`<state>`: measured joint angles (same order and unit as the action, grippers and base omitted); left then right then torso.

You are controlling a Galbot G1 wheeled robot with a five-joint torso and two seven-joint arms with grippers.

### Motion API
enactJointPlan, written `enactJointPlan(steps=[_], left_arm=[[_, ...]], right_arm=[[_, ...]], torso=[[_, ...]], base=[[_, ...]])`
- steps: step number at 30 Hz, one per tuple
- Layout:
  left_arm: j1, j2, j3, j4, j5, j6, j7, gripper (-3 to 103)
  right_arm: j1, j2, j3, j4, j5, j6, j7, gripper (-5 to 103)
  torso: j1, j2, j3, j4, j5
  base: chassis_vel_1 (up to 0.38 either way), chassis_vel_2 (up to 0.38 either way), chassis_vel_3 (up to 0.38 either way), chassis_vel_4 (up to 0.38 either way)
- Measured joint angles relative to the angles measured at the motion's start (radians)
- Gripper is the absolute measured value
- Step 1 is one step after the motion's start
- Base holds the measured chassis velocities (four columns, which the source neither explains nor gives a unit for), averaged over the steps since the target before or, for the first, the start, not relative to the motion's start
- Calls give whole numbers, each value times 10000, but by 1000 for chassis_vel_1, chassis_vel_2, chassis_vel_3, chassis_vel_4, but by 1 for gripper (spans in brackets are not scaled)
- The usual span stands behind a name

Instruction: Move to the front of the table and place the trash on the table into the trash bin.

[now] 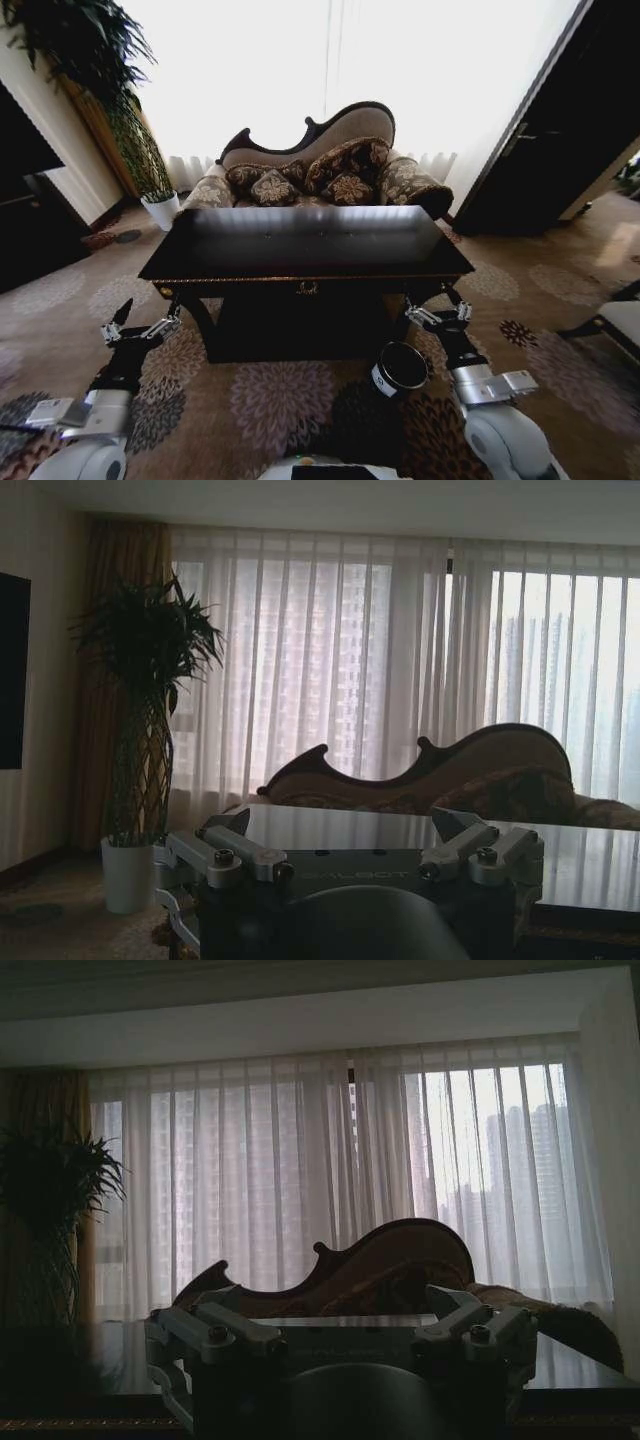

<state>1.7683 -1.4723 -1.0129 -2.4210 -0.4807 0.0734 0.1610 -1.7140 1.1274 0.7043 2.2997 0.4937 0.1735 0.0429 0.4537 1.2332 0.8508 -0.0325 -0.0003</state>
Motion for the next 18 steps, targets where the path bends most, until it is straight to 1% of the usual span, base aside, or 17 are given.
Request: enactJointPlan(steps=[5, 7, 11, 13, 18], left_arm=[[-4, -11, 53, 9, 66, -10, 14, 100], [4, -16, 62, 13, 95, -20, 16, 100], [10, -17, 68, 14, 114, -30, 25, 100], [11, -16, 68, 17, 123, -41, 36, 100], [11, -22, 76, 37, 154, -73, 59, 100]], right_arm=[[-40, 55, 40, 5, 22, 7, 0, 100], [-56, 82, 41, 5, 30, 19, 1, 100], [-50, 102, 39, -9, 35, 24, 4, 100], [-46, 111, 29, -29, 37, 32, 6, 100], [-40, 124, 7, -40, 37, 43, 5, 100]], torso=[[-2, 1, 0, -2, 2], [-8, 8, -4, 0, -3], [-1, 3, 1, 0, 2], [7, -1, 3, -2, 1], [7, -1, 3, 0, -1]], base=[[360, -376, -365, 371], [358, -372, -331, 376], [382, -381, -369, 358], [315, -344, -349, 317], [311, -315, -320, 328]])
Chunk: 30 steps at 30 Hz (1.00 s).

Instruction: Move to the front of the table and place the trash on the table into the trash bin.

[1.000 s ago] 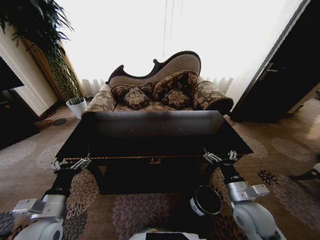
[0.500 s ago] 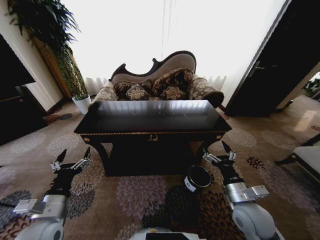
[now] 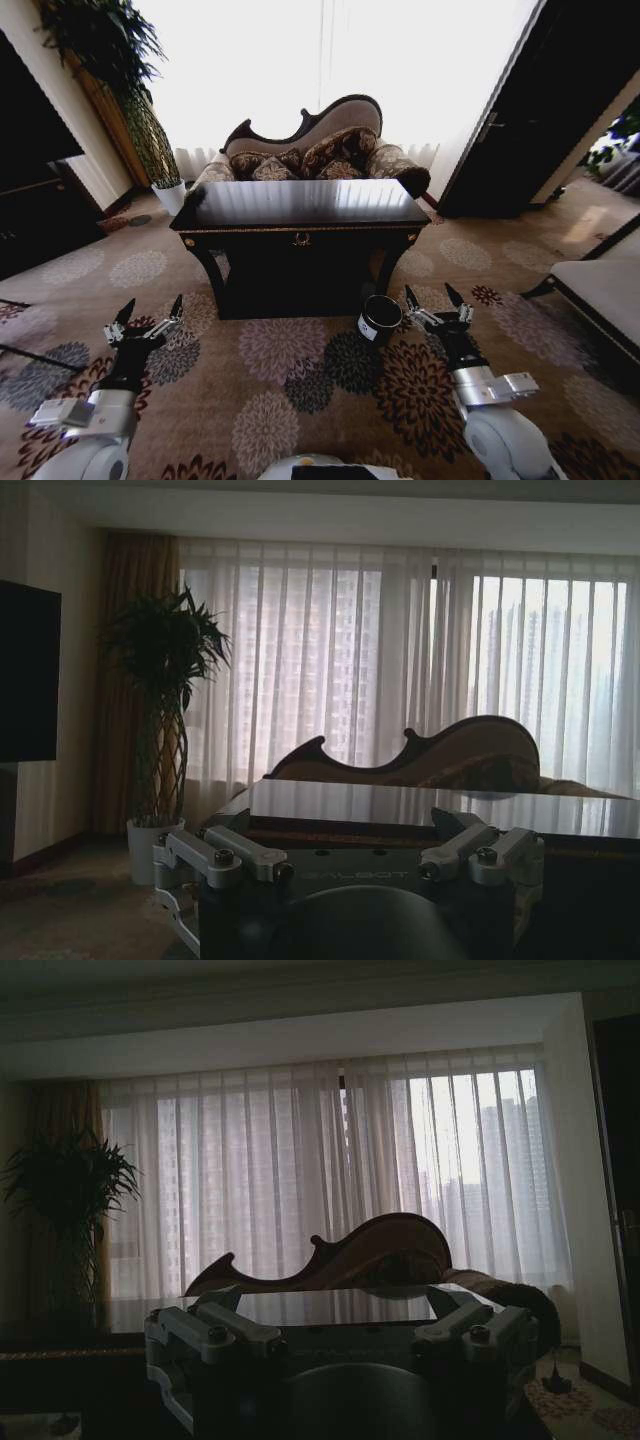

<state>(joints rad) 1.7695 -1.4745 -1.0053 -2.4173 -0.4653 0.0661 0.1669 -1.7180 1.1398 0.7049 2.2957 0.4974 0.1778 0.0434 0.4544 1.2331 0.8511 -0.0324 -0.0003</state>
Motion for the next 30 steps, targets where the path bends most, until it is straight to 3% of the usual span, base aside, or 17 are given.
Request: enactJointPlan(steps=[14, 30], left_arm=[[41, -38, 48, 9, 102, -29, 49, 100], [136, -24, 6, -87, 111, -61, 67, 100]], right_arm=[[40, 23, -128, -99, 15, 202, -56, 100], [-18, 12, -140, -95, 164, 288, -80, 100]], torso=[[-21, 13, -10, 0, 2], [-5, -2, -2, -1, 3]], base=[[339, -334, -334, 353], [3, 6, -19, -8]])
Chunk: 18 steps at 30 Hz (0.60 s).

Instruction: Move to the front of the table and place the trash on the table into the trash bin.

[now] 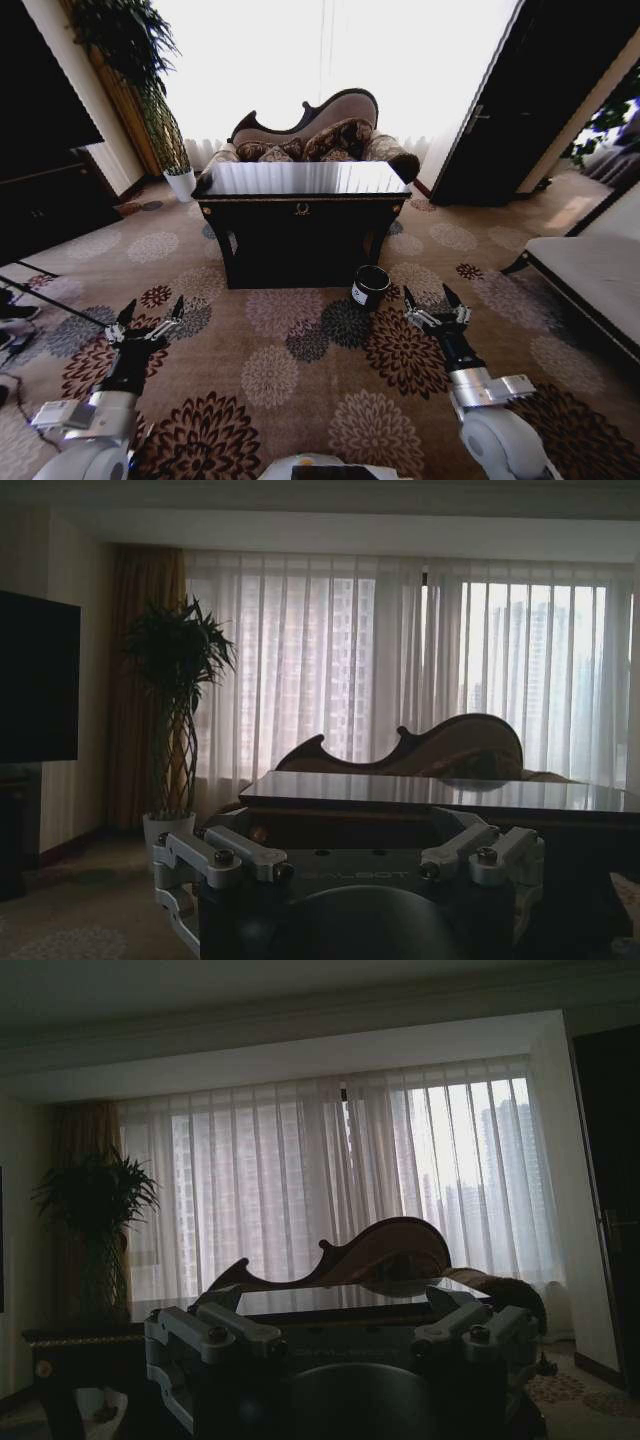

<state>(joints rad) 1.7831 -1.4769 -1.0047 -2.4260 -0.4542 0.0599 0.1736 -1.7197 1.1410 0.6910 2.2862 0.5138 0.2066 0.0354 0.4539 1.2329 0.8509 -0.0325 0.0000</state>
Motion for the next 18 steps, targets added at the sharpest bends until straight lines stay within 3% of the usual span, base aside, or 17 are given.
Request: enactJointPlan(steps=[18], left_arm=[[8, 22, -27, 36, 26, -33, 28, 100]], right_arm=[[4, -14, 108, -16, 243, -80, -275, 100]], torso=[[-3, 5, -2, 0, -2]], base=[[-2, 1, 3, -3]])
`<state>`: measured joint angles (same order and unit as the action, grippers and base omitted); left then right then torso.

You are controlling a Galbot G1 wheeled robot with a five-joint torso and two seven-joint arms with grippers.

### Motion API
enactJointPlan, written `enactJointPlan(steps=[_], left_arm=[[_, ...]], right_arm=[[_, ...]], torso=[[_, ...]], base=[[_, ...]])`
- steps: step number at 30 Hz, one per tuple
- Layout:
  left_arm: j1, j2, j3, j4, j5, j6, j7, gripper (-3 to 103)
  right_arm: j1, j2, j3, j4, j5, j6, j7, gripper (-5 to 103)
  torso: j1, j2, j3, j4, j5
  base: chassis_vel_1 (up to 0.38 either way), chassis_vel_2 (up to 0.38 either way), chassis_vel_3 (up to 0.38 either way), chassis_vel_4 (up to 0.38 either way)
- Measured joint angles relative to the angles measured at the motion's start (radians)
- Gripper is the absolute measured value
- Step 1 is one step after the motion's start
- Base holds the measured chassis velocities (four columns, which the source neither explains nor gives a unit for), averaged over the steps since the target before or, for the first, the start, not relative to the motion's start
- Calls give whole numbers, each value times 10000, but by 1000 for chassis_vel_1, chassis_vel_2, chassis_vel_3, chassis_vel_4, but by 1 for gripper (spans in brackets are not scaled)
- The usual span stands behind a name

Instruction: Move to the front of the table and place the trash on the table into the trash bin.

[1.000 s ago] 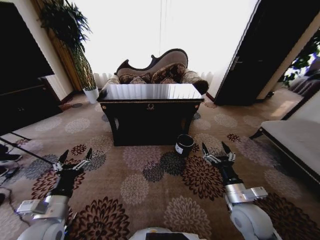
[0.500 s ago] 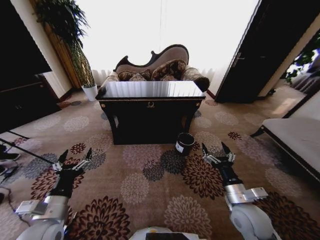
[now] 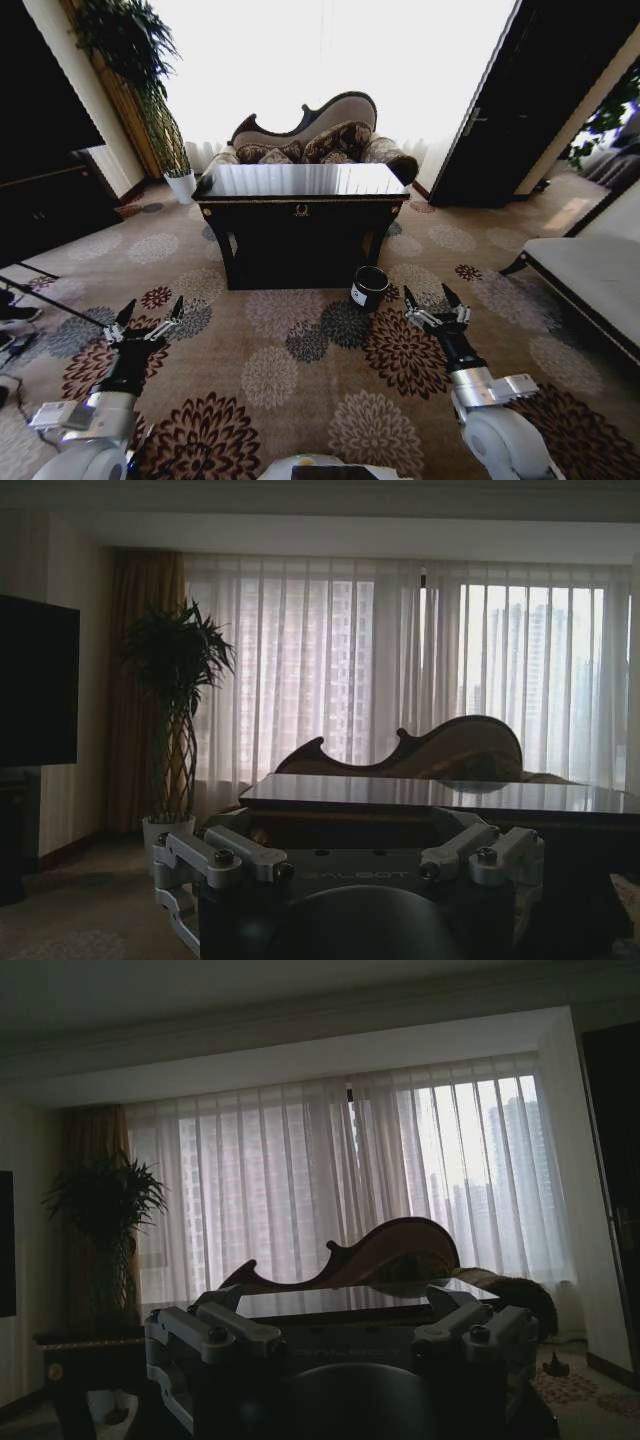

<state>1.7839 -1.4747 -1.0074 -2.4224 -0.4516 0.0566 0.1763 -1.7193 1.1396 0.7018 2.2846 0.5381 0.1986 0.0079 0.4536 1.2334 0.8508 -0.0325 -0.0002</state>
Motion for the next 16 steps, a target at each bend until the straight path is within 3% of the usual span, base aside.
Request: enactJointPlan(steps=[16], left_arm=[[-83, -45, 110, 132, 120, -105, 94, 100]], right_arm=[[9, 89, -227, -101, -130, 250, 185, 100]], torso=[[-2, -3, 0, -1, 0]], base=[[-92, 65, 81, -76]])
